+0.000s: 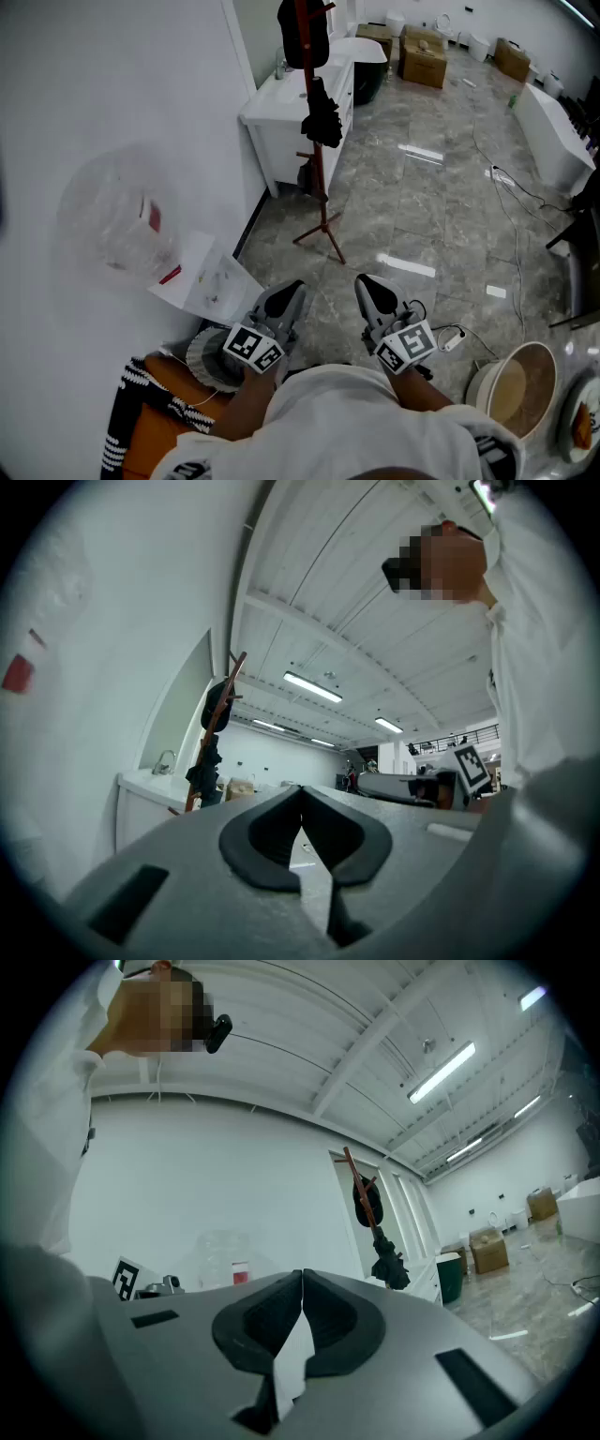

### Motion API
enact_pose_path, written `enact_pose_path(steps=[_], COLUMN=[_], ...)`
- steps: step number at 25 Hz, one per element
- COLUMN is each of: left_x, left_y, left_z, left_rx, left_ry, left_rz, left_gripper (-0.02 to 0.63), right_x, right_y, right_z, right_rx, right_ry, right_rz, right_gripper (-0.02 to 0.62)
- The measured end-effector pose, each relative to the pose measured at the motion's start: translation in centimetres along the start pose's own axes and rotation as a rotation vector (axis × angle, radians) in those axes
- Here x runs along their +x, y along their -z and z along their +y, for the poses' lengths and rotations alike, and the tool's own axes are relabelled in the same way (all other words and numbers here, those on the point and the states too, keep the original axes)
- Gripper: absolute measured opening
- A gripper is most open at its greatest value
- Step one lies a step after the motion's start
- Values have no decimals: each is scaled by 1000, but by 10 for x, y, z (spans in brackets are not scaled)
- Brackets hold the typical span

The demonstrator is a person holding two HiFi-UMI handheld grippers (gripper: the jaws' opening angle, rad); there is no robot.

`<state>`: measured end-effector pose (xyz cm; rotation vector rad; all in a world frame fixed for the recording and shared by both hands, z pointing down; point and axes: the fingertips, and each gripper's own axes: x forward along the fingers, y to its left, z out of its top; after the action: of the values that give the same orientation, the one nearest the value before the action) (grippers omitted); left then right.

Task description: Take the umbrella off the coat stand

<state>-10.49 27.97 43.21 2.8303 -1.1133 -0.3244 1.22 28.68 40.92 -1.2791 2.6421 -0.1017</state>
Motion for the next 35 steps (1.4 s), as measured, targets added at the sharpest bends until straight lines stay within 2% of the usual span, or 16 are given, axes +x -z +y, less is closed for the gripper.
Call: enact_pose_path(steps=[4, 9, 13, 18, 22, 26, 29, 35], left_x=[0, 3, -1, -5, -2, -1, -4, -2], left_y=[3, -5, -7, -6, -2, 3, -4, 3], left_z=[-12, -24, -26, -28, -35, -41, -46, -32], left_rx=[-25, -12, -17, -32, -28, -34, 5, -7], left_ry=[-12, 22, 11, -24, -36, -57, -67, -114], left_rz=[-7, -11, -16, -25, -21, -13, -38, -30], left_gripper=[15, 15, 15, 15, 15, 15, 15, 15], right_x=[-17, -22, -23, -31, -37, -46, -53, -48], right_y=[-3, -10, -9, -17, -15, -4, 3, 15], right_z=[-6, -10, -6, -7, -12, -17, -19, -37], right_rx=[-2, 0, 23, 89, 83, 131, 148, 197], right_ry=[13, 22, 2, -62, -81, -85, -91, -75], right_rz=[16, 5, -3, -67, -53, -25, -5, 20], right_gripper=[14, 14, 14, 15, 15, 15, 15, 15])
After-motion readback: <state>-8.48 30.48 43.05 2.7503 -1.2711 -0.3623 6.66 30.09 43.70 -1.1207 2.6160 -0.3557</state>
